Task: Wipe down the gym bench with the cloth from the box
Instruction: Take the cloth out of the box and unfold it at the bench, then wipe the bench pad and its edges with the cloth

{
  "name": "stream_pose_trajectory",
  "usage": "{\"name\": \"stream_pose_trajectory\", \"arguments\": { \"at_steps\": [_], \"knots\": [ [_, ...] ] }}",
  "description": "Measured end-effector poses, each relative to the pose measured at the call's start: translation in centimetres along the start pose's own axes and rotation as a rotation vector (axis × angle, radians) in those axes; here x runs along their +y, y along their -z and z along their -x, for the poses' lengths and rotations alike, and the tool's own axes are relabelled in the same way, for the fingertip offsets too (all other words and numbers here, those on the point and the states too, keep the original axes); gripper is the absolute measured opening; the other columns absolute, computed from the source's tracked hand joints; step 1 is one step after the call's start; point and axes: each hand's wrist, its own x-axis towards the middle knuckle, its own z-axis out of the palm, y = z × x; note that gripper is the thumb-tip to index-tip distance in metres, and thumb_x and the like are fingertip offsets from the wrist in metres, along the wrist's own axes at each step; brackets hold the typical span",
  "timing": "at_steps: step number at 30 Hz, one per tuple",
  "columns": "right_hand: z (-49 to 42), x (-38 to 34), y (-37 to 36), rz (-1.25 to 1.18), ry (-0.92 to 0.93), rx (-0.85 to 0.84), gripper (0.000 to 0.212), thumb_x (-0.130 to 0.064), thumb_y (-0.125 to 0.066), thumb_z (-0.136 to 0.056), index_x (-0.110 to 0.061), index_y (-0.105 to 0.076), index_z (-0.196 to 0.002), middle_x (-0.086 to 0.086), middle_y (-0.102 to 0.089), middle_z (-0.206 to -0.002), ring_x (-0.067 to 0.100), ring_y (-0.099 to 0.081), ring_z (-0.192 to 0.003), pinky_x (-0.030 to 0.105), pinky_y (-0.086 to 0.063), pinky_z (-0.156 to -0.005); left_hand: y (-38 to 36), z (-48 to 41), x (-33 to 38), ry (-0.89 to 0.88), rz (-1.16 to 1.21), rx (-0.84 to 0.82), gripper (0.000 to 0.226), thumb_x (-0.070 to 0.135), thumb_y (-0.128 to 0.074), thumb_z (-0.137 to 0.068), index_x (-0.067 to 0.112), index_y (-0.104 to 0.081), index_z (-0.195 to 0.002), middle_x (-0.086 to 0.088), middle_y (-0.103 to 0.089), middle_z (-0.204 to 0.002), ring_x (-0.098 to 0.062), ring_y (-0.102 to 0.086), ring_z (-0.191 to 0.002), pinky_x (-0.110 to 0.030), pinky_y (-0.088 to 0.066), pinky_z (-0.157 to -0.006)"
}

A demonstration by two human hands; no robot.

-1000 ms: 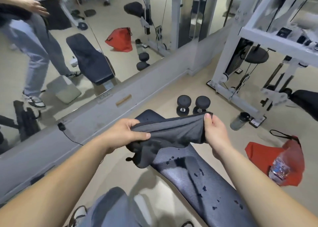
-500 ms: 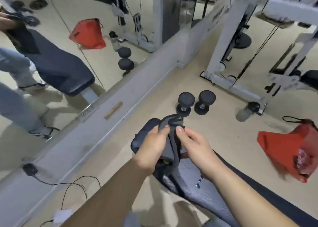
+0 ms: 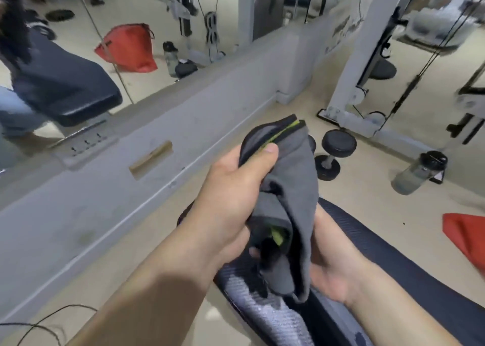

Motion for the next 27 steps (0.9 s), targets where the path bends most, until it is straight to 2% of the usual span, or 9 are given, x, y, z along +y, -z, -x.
{"name": "stream_pose_trajectory", "arguments": {
  "at_steps": [2, 4, 6, 10, 13, 16, 19, 23, 27],
  "knots": [
    [0.8, 0.5, 1.1, -0.113, -0.008, 0.15, 0.033, 0.01, -0.046, -0.099, 0.03, -0.055, -0.123, 0.022, -0.06, -0.141, 0.022, -0.055, -0.133, 0.041, -0.034, -0.121, 0.1, -0.2, -2.7, -0.027, -0.07, -0.042, 0.018, 0.02, -0.061, -0.102, 0.016, -0.074, -0.113, -0.008, -0.08, -0.107, -0.025, -0.076, -0.102, -0.043, -0.06, -0.091],
    [0.5, 1.8, 1.1, -0.322, 0.291, 0.114, 0.06, -0.044, -0.056, -0.102, 0.005, -0.065, -0.135, 0.02, -0.064, -0.141, 0.032, -0.058, -0.135, 0.047, -0.035, -0.121, 0.8, 0.0, -5.7, -0.064, -0.186, -0.047, 0.015, 0.023, -0.064, -0.1, 0.021, -0.075, -0.11, -0.003, -0.081, -0.104, -0.021, -0.076, -0.1, -0.041, -0.059, -0.091],
    [0.4, 1.9, 0.2, -0.556, 0.198, 0.109, 0.072, -0.064, -0.056, -0.095, -0.004, -0.069, -0.134, 0.022, -0.067, -0.137, 0.035, -0.065, -0.127, 0.05, -0.045, -0.115, 1.5, 0.7, -8.2, -0.115, -0.375, -0.015, 0.01, 0.027, -0.067, -0.096, 0.028, -0.074, -0.102, 0.004, -0.08, -0.097, -0.014, -0.076, -0.093, -0.038, -0.059, -0.085],
    [0.4, 4.4, 1.4, -0.352, 0.341, 0.261, 0.036, -0.027, -0.063, -0.1, -0.008, -0.072, -0.129, 0.021, -0.075, -0.12, 0.036, -0.076, -0.105, 0.053, -0.063, -0.087, 2.0, 1.8, -11.8, -0.302, -0.99, 0.066, 0.019, 0.046, -0.066, -0.088, 0.027, -0.064, -0.085, 0.003, -0.059, -0.095, -0.011, -0.061, -0.092, -0.03, -0.05, -0.081],
    [1.2, 5.4, 2.6, -0.316, 0.429, 0.503, 0.027, -0.02, -0.067, -0.098, -0.016, -0.069, -0.125, 0.018, -0.078, -0.111, 0.037, -0.077, -0.098, 0.057, -0.062, -0.086, 2.1, 3.0, -13.8, -0.149, -0.998, 0.038, 0.026, 0.054, -0.067, -0.085, 0.027, -0.065, -0.087, 0.004, -0.063, -0.094, -0.013, -0.063, -0.089, -0.032, -0.053, -0.083],
    [2.8, 5.6, 3.7, -0.234, 0.552, 0.66, 0.022, -0.028, -0.069, -0.094, -0.027, -0.069, -0.116, 0.012, -0.078, -0.109, 0.033, -0.077, -0.098, 0.057, -0.06, -0.091, 2.1, 3.7, -16.1, 0.029, -0.922, 0.0, 0.044, 0.051, -0.069, -0.086, 0.027, -0.062, -0.122, 0.009, -0.065, -0.099, -0.014, -0.068, -0.096, -0.035, -0.055, -0.095],
    [3.4, 5.3, 4.2, 0.05, 0.708, 0.786, 0.021, -0.044, -0.064, -0.08, -0.043, -0.062, -0.101, 0.011, -0.065, -0.121, 0.033, -0.071, -0.102, 0.056, -0.06, -0.09, 1.8, 3.4, -17.2, 0.058, -0.936, -0.01, 0.045, 0.045, -0.07, -0.086, 0.026, -0.061, -0.126, 0.007, -0.068, -0.108, -0.014, -0.07, -0.099, -0.036, -0.055, -0.098],
    [1.8, 5.4, 4.0, 0.816, 0.937, 0.879, 0.027, -0.024, -0.063, -0.092, -0.025, -0.058, -0.118, 0.005, -0.047, -0.127, 0.027, -0.051, -0.112, 0.041, -0.046, -0.093, 2.3, 2.2, -17.4, -0.014, -0.964, 0.073, 0.031, 0.037, -0.07, -0.088, 0.027, -0.065, -0.117, 0.007, -0.071, -0.103, -0.014, -0.071, -0.092, -0.035, -0.057, -0.093],
    [-3.2, 9.2, 5.8, 1.636, 0.318, 0.471, 0.063, -0.053, -0.052, -0.096, -0.032, -0.039, -0.154, 0.001, -0.028, -0.166, 0.037, -0.021, -0.154, 0.051, -0.022, -0.123, 5.4, 1.0, -17.0, -0.126, -1.178, 0.165, 0.015, 0.031, -0.066, -0.088, 0.027, -0.069, -0.103, 0.012, -0.069, -0.094, -0.015, -0.067, -0.094, -0.032, -0.053, -0.089]
  ]
}}
